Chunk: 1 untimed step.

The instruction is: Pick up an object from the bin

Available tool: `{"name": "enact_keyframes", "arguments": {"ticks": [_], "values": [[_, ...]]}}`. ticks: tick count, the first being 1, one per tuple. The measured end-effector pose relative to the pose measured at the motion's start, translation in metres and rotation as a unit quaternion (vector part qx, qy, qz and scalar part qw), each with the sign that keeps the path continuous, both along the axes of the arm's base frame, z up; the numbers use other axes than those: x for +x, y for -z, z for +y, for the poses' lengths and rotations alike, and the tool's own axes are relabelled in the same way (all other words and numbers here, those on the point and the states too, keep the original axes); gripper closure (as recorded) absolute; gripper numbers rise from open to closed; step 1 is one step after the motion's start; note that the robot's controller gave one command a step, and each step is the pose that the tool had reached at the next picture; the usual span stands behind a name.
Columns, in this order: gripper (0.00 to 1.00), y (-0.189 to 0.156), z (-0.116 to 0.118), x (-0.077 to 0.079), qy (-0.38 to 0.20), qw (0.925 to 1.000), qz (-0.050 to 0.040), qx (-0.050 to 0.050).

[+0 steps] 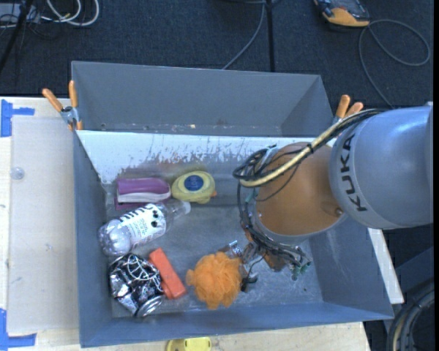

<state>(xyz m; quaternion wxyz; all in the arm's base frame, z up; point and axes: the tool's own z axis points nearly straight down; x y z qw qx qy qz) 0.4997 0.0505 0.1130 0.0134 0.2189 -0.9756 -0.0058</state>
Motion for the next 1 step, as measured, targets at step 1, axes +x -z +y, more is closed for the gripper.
{"name": "enact_keyframes", "arguments": {"ticks": [1], "values": [[1.00,-0.0590,0.0306,0.0133,-0.008,1.0000,-0.0029,0.000]]}}
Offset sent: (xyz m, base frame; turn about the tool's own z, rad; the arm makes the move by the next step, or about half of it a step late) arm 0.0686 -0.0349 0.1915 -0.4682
